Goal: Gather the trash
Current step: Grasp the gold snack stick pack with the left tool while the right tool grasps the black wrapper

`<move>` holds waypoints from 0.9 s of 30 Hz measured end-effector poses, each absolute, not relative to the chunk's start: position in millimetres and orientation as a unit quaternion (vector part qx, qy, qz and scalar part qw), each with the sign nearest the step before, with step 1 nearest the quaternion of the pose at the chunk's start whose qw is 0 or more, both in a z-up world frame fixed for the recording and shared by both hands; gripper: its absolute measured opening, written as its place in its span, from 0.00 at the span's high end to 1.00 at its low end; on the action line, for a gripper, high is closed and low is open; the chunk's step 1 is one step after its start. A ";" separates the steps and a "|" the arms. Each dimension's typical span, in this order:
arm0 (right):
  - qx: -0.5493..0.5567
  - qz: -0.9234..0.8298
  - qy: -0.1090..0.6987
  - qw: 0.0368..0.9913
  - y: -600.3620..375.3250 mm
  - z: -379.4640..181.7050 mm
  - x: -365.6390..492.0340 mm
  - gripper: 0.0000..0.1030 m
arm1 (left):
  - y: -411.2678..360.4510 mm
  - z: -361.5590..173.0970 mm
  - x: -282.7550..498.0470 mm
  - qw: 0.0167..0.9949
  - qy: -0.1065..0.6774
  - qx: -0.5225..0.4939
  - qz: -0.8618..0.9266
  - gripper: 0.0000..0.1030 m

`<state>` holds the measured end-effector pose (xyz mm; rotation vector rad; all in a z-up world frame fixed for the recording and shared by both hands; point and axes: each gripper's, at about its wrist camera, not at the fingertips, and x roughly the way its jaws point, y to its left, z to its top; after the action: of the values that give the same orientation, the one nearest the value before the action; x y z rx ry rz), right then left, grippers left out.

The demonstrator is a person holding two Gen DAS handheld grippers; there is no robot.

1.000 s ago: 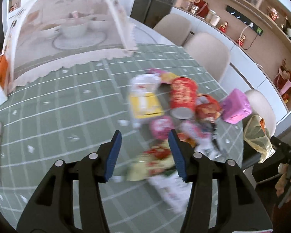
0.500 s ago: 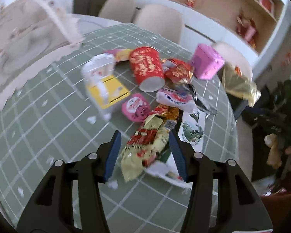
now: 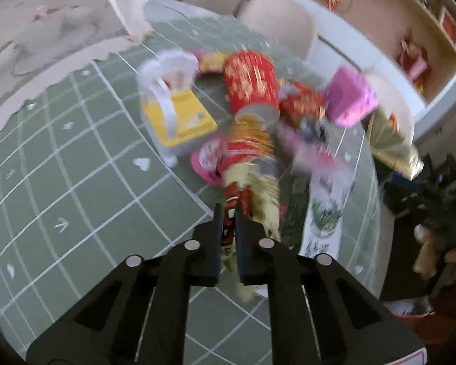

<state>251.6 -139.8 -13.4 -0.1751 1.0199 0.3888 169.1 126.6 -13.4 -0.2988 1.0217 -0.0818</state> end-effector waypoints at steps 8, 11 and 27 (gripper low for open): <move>0.002 0.277 0.481 0.831 -120.9 -9.2 290.7 0.53 | 153.8 30.2 159.1 0.879 0.430 -0.207 0.018 0.95; -0.002 0.273 0.481 0.833 -109.2 -14.1 304.6 0.53 | 156.6 33.1 162.9 0.878 0.429 -0.211 0.036 0.95; -0.108 0.258 0.510 0.813 -58.4 -55.8 333.8 0.54 | 148.3 15.0 154.1 0.867 0.436 -0.234 0.058 0.95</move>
<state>333.8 -58.4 -55.8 -0.2309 1.0885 0.5517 154.1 148.3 15.0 -0.4907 0.9137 0.1216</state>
